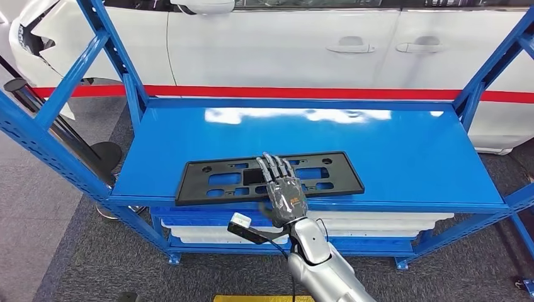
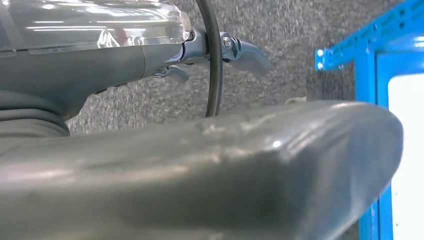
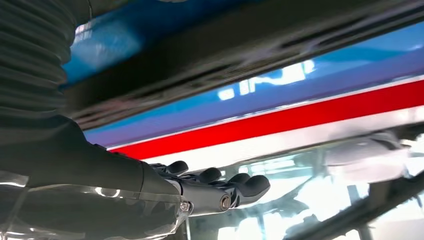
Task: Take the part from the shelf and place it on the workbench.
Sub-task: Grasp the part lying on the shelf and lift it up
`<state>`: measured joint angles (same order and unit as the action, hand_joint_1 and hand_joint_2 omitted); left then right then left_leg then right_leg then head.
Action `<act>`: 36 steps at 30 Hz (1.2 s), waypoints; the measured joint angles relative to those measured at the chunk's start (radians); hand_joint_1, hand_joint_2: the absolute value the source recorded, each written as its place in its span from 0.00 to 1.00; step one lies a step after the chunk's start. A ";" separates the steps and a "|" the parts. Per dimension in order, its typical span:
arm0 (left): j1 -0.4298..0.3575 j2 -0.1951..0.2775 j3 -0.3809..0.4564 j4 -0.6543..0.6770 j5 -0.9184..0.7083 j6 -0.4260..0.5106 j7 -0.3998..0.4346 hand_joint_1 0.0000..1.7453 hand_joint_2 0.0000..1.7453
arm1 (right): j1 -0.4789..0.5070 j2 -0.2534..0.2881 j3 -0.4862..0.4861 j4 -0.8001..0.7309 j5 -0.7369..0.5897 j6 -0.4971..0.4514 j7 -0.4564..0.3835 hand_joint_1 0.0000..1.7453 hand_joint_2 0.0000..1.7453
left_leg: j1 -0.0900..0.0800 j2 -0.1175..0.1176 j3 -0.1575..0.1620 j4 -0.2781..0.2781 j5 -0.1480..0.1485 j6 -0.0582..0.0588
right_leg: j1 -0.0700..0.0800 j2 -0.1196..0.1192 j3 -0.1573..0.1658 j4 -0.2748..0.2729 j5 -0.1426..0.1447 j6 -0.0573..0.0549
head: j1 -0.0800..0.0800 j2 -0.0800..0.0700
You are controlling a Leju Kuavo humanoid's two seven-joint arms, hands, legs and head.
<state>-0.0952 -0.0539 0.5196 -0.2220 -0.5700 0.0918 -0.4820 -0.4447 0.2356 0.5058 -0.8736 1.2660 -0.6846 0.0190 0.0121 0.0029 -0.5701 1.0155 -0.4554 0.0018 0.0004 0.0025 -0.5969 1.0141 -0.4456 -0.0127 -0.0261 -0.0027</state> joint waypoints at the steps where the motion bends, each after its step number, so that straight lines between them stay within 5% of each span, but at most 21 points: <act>1: -0.002 -0.001 0.000 0.000 -0.004 -0.001 0.002 0.00 0.00 | -0.023 0.000 -0.005 0.022 0.003 0.000 0.007 0.00 1.00 | 0.001 0.000 -0.002 0.006 -0.006 -0.005 | -0.003 0.000 0.003 -0.005 0.003 -0.006 | 0.000 0.000; 3: -0.005 -0.002 0.000 0.000 -0.008 -0.003 0.003 0.00 0.00 | -0.062 0.000 -0.015 0.063 0.003 0.001 0.013 0.00 1.00 | 0.003 0.000 -0.030 0.072 -0.047 -0.015 | -0.007 -0.001 0.007 -0.014 0.008 -0.017 | 0.000 0.000; 5: -0.006 -0.003 0.001 0.000 -0.009 -0.003 0.004 0.00 0.00 | -0.089 0.000 -0.022 0.100 0.004 0.002 0.018 0.00 1.00 | 0.004 -0.001 -0.092 0.203 -0.107 -0.022 | -0.006 -0.002 0.007 -0.015 0.008 -0.021 | 0.000 0.000; 7: -0.003 -0.002 0.002 0.000 -0.010 -0.003 0.006 0.00 0.00 | -0.105 0.000 -0.030 0.132 0.004 0.006 0.023 0.00 1.00 | 0.006 0.000 -0.132 0.277 -0.118 -0.026 | -0.004 -0.001 0.007 -0.013 0.007 -0.022 | 0.000 0.000; 8: -0.002 -0.002 0.002 0.000 -0.010 -0.003 0.006 0.00 0.00 | -0.111 -0.001 -0.033 0.143 0.004 0.008 0.025 0.00 1.00 | 0.006 0.000 -0.126 0.258 -0.095 -0.026 | -0.004 0.000 0.007 -0.011 0.006 -0.021 | 0.000 0.000; 11: -0.002 -0.001 0.002 0.000 -0.010 -0.003 0.006 0.00 0.00 | -0.131 -0.001 -0.042 0.165 0.004 0.012 0.029 0.00 1.00 | 0.006 -0.001 -0.042 0.068 -0.001 -0.018 | -0.003 0.003 0.007 -0.001 -0.002 -0.013 | 0.000 0.000; 13: -0.002 -0.001 0.002 0.000 -0.010 -0.003 0.006 0.00 0.00 | -0.141 -0.001 -0.045 0.175 0.004 0.014 0.031 0.00 1.00 | 0.002 -0.003 -0.017 0.010 0.011 -0.009 | -0.001 0.004 0.003 0.004 -0.003 -0.004 | 0.000 0.000; 16: -0.001 -0.001 0.002 0.000 -0.010 -0.003 0.006 0.00 0.00 | -0.146 -0.001 -0.048 0.185 0.004 0.015 0.032 0.00 1.00 | 0.002 -0.004 -0.016 0.001 0.017 0.009 | -0.002 0.004 -0.001 0.006 -0.006 0.012 | 0.000 0.000; 18: -0.002 -0.002 0.002 0.000 -0.011 -0.003 0.006 0.00 0.00 | -0.152 -0.002 -0.050 0.191 0.004 0.015 0.032 0.49 1.00 | 0.007 -0.002 -0.014 -0.009 0.024 0.023 | -0.003 0.003 -0.025 0.061 -0.044 0.021 | 0.000 0.000; 20: -0.003 -0.002 0.002 0.000 -0.011 -0.004 0.006 0.00 0.00 | -0.154 -0.004 -0.052 0.200 0.003 0.018 0.034 0.99 1.00 | 0.007 0.000 -0.015 -0.010 0.026 0.028 | -0.006 0.002 -0.083 0.183 -0.105 0.027 | 0.000 0.000; 22: -0.003 -0.001 0.003 0.000 -0.013 -0.006 0.006 0.00 0.00 | -0.155 -0.007 -0.054 0.213 0.003 0.031 0.036 1.00 1.00 | 0.006 0.000 -0.017 -0.009 0.026 0.028 | -0.007 0.002 -0.129 0.269 -0.127 0.031 | 0.000 0.000; 24: -0.003 -0.002 0.003 0.000 -0.016 -0.009 0.005 0.00 0.00 | -0.158 -0.009 -0.055 0.226 0.003 0.046 0.036 1.00 1.00 | 0.006 -0.001 -0.017 -0.005 0.024 0.026 | -0.008 0.002 -0.107 0.216 -0.077 0.028 | 0.000 0.000; 27: -0.005 -0.006 0.004 0.000 -0.019 -0.011 0.005 0.00 0.00 | -0.167 -0.010 -0.056 0.239 0.003 0.050 0.033 1.00 1.00 | 0.003 -0.002 -0.018 0.002 0.019 0.016 | -0.003 0.001 -0.019 0.032 0.001 0.015 | 0.000 0.000; 32: -0.006 -0.008 0.007 0.000 -0.025 -0.009 0.006 0.00 0.00 | -0.170 -0.009 -0.057 0.251 0.002 0.048 0.029 1.00 1.00 | 0.003 -0.003 -0.024 0.016 0.004 -0.011 | -0.002 0.001 -0.005 -0.005 0.009 -0.009 | 0.000 0.000; 36: -0.005 -0.011 0.011 0.000 -0.032 -0.006 0.007 0.00 0.00 | -0.168 -0.009 -0.058 0.254 0.000 0.046 0.021 1.00 1.00 | 0.005 -0.002 -0.117 0.223 -0.101 -0.023 | -0.004 -0.001 -0.002 -0.010 0.012 -0.022 | 0.000 0.000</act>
<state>-0.1002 -0.0645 0.5303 -0.2220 -0.6023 0.0853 -0.4750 -0.6127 0.2264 0.4479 -0.6198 1.2663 -0.6381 0.0401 0.0174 0.0004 -0.6874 1.2386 -0.5560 -0.0212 -0.0038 0.0018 -0.5990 1.0040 -0.4334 -0.0352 -0.0259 -0.0027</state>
